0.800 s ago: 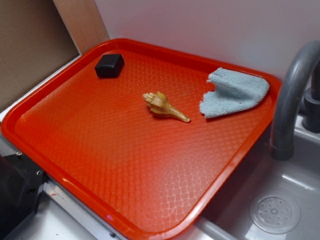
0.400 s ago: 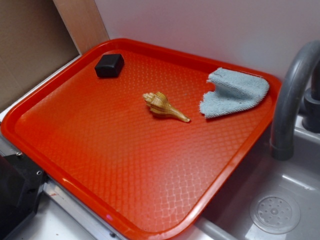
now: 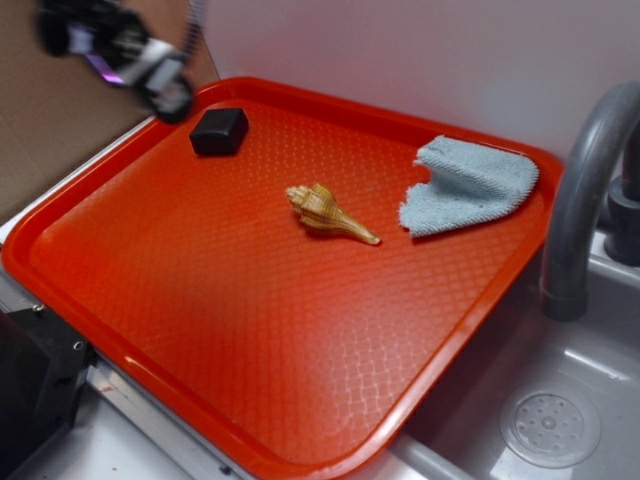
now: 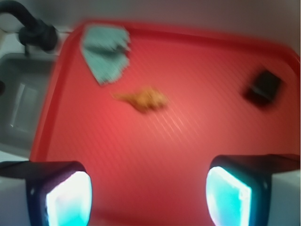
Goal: Grab the blue cloth.
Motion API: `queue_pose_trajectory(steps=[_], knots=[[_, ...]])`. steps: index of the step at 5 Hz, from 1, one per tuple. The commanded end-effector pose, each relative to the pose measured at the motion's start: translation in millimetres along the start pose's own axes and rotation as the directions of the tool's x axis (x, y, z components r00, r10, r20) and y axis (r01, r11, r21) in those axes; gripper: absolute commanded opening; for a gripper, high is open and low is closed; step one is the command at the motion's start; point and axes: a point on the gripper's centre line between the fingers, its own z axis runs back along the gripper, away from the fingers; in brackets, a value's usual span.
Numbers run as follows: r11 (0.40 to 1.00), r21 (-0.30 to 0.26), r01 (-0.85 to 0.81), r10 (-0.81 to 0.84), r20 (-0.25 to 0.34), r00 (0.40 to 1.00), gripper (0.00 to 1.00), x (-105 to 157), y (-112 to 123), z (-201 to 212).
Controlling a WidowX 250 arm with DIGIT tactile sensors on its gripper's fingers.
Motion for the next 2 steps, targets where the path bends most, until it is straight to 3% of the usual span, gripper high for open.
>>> queue_pose_trajectory(steps=[1,2], knots=[[0.984,-0.050,0.170,-0.166,0.069,0.984,1.00,41.8,-28.7,-70.3],[0.973,-0.070,0.222,-0.217,0.071,0.974,1.00,39.4,-42.3,-101.9]])
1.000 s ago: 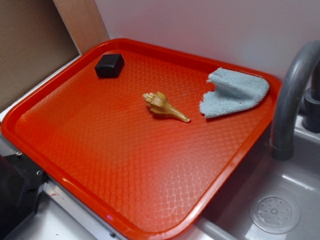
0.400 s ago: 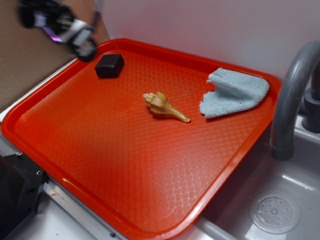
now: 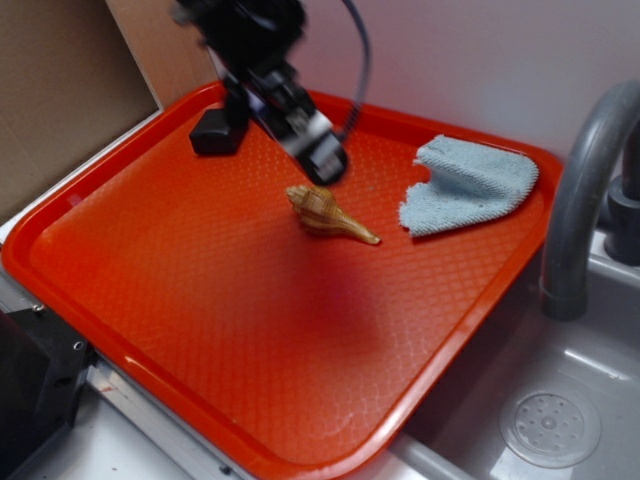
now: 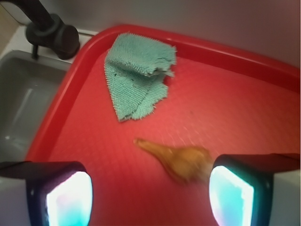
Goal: Grab the blue cloth.
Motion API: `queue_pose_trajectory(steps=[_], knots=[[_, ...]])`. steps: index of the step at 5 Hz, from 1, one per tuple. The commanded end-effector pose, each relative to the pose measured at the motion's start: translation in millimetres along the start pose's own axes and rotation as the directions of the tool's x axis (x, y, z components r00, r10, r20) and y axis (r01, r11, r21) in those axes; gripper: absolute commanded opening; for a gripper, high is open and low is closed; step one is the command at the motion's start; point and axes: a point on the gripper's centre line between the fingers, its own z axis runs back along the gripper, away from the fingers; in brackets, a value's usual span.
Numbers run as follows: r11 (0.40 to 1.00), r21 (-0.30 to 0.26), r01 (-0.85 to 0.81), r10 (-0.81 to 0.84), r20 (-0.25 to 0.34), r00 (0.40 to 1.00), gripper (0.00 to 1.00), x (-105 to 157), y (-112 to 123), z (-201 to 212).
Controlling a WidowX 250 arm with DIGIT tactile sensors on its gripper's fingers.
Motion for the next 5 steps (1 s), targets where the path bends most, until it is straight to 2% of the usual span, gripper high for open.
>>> queue_pose_trajectory(steps=[1,2,3,4,5], knots=[[0.995,0.003,0.095,-0.095,0.079,0.992,1.00,14.9,-31.4,-38.5],[0.999,-0.015,0.029,-0.027,0.091,0.996,1.00,47.1,-21.4,-32.4],[0.999,-0.026,0.033,-0.030,0.098,0.995,1.00,70.7,-17.9,-35.7],[0.998,0.005,0.070,-0.071,0.105,0.992,1.00,85.3,-20.9,-47.5],[0.995,0.034,0.094,-0.097,0.077,0.992,1.00,91.1,-21.3,-65.3]])
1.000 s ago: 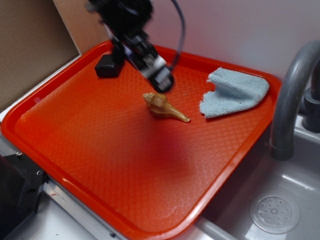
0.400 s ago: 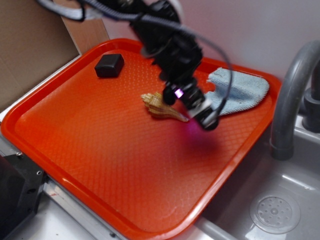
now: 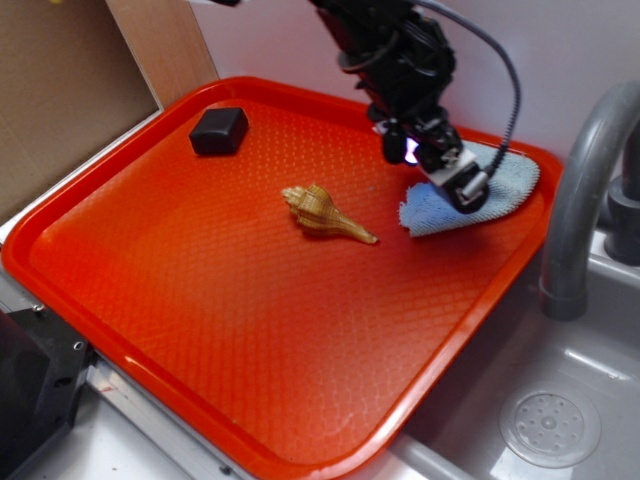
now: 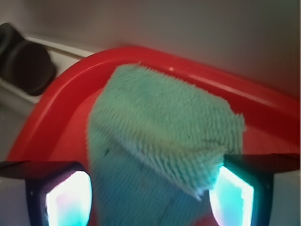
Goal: Grab the blue cloth.
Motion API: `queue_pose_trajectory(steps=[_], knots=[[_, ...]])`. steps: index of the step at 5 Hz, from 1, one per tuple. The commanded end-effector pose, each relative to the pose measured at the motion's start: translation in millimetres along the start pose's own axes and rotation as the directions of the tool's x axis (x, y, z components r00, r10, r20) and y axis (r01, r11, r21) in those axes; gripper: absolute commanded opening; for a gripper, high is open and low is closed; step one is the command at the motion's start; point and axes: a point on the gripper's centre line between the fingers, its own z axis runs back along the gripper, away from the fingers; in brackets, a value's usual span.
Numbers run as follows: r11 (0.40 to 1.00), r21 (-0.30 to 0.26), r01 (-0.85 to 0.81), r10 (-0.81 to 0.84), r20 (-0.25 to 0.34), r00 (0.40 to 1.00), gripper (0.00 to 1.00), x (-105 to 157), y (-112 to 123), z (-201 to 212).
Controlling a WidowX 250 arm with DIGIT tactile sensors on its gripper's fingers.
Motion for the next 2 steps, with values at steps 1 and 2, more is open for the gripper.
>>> queue_pose_trajectory(steps=[1,2], knots=[[0.998,0.060,0.022,-0.024,0.035,0.999,0.44,16.0,-15.1,-13.1],[0.996,0.073,-0.058,0.054,0.062,0.997,0.00,10.4,0.7,-5.0]])
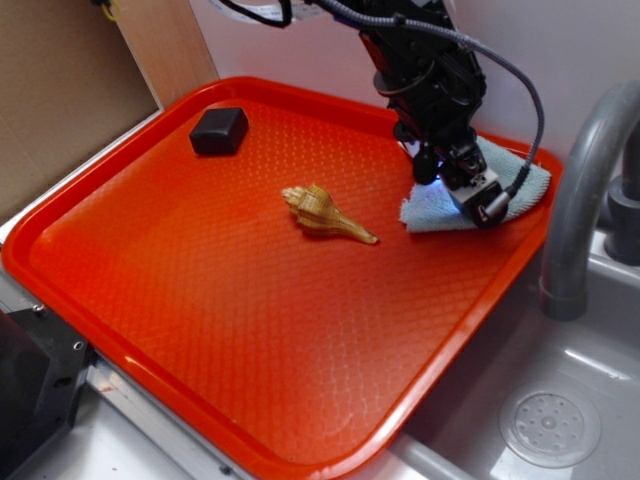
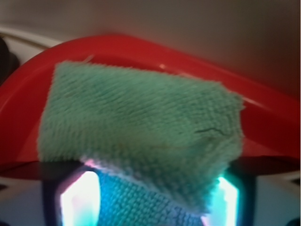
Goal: Grab the blue cloth.
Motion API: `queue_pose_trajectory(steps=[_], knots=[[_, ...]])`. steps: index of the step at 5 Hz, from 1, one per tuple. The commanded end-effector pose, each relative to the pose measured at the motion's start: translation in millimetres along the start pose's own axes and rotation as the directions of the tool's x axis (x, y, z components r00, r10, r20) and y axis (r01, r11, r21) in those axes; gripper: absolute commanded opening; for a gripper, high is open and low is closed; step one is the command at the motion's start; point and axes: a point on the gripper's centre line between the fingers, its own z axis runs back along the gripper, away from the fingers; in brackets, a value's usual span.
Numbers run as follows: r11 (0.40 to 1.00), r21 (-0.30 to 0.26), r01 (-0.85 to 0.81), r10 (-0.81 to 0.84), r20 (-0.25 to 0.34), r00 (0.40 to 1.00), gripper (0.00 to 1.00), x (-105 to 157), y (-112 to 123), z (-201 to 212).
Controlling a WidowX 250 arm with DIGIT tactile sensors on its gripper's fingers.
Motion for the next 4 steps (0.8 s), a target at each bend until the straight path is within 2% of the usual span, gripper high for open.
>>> queue_pose_trajectory(steps=[1,2,3,4], knots=[[0.996,-0.011,-0.091,0.092,0.056,0.994,0.00,3.9,8.0,27.4],[0.982,0.012,-0.189,0.190,-0.069,0.979,0.00,-8.3,26.5,64.1],[0.954,0.059,-0.294,0.298,-0.080,0.951,0.00,-36.4,49.4,126.6],[0.912,0.022,-0.409,0.410,-0.062,0.910,0.00,-50.7,71.3,182.1]])
